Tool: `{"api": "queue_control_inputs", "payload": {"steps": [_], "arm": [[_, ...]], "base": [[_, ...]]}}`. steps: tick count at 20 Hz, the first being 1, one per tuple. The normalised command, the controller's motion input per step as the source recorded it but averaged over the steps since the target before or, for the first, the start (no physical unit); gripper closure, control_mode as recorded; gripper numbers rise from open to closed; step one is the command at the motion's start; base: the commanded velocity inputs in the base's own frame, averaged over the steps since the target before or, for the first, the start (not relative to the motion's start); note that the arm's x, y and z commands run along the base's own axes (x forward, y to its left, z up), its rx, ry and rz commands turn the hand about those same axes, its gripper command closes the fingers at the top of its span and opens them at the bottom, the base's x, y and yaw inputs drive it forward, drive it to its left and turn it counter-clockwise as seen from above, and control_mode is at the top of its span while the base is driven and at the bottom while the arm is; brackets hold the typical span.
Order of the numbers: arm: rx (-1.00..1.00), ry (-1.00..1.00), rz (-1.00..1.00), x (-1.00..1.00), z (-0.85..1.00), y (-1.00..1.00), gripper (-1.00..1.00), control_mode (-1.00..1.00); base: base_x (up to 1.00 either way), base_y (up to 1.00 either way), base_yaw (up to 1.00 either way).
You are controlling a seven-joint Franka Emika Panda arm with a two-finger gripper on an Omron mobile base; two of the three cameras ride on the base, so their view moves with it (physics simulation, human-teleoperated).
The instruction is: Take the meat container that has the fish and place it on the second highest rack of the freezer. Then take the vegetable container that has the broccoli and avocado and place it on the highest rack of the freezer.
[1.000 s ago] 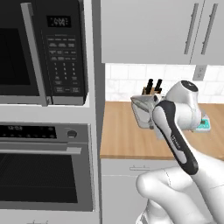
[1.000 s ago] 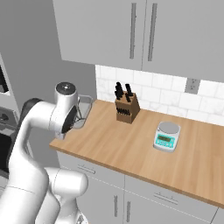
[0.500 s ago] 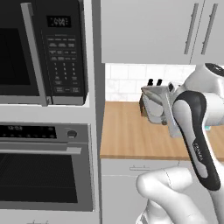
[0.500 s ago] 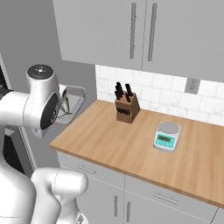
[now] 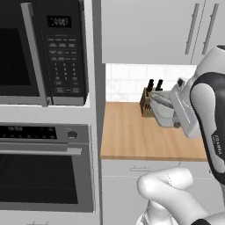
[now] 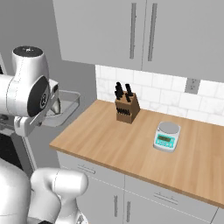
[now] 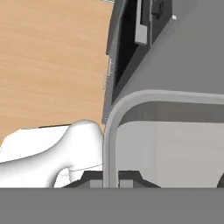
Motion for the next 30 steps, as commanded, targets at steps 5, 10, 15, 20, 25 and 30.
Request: {"api": "queue_control_inputs", "payload": {"steps": [5,10,15,20,25,30], "arm": [[0.00,0.00,0.00,0.00,0.00,0.00,1.00,1.00],[0.00,0.00,0.00,0.00,0.00,0.00,1.00,1.00],[0.00,0.00,0.00,0.00,0.00,0.00,1.00,1.00],[0.00,0.00,0.00,0.00,0.00,0.00,1.00,1.00],[0.00,0.00,0.00,0.00,0.00,0.00,1.00,1.00],[0.00,0.00,0.00,0.00,0.00,0.00,1.00,1.00]], "base": [[-1.00,0.05,0.10],[-0.81,0.53,0.52],[-0.07,0.71,0.66],[0.84,0.84,0.38],[1.00,0.96,0.11],[1.00,1.00,0.07]]}}
